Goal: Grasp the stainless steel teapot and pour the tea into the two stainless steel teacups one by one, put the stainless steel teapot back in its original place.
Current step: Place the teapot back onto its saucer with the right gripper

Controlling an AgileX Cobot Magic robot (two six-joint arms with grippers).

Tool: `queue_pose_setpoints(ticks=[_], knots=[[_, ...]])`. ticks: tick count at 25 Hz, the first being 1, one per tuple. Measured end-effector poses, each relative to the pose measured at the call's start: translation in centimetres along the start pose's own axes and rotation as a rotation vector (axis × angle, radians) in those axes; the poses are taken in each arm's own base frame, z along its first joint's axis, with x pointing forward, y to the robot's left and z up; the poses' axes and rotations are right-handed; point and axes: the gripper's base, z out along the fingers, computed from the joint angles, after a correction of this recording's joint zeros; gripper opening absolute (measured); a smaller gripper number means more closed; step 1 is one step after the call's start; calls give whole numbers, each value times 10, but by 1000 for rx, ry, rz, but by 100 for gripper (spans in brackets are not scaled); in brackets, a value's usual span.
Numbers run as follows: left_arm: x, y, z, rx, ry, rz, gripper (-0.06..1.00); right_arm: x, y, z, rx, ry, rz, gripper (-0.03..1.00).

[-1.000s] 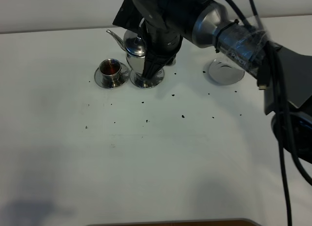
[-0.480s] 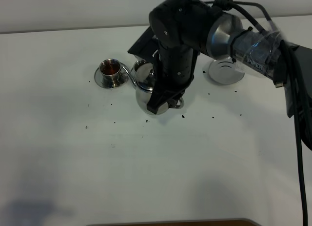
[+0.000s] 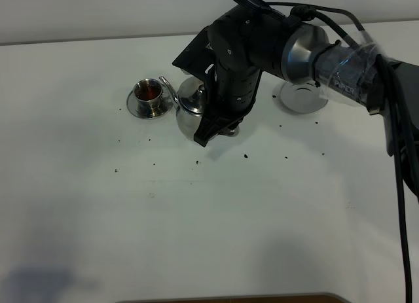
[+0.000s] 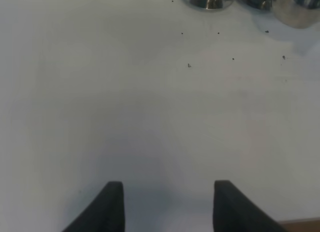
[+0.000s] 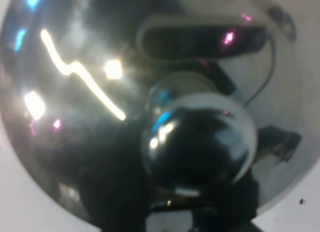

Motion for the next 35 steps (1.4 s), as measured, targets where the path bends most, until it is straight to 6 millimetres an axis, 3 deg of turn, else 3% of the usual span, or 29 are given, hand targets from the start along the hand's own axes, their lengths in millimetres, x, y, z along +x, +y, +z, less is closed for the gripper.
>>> queue_pose_setpoints(ticks=[5,14,17,23,29,35], knots=[[0,0,0,0,0,0,47,2,1,11,-7,21,-1,19],[0,0,0,0,0,0,47,5,-4,5,20,49,-19,19],[0,0,0,0,0,0,47,12,-21,-13,51,75,-3,19],[0,0,0,0,0,0,47,41,-84,-45,78,91,132,19],[0,0,0,0,0,0,47,73,-142,-46,81,86,299,19],[0,0,0,0,0,0,47,87,-159,-32,95,52,346,19]])
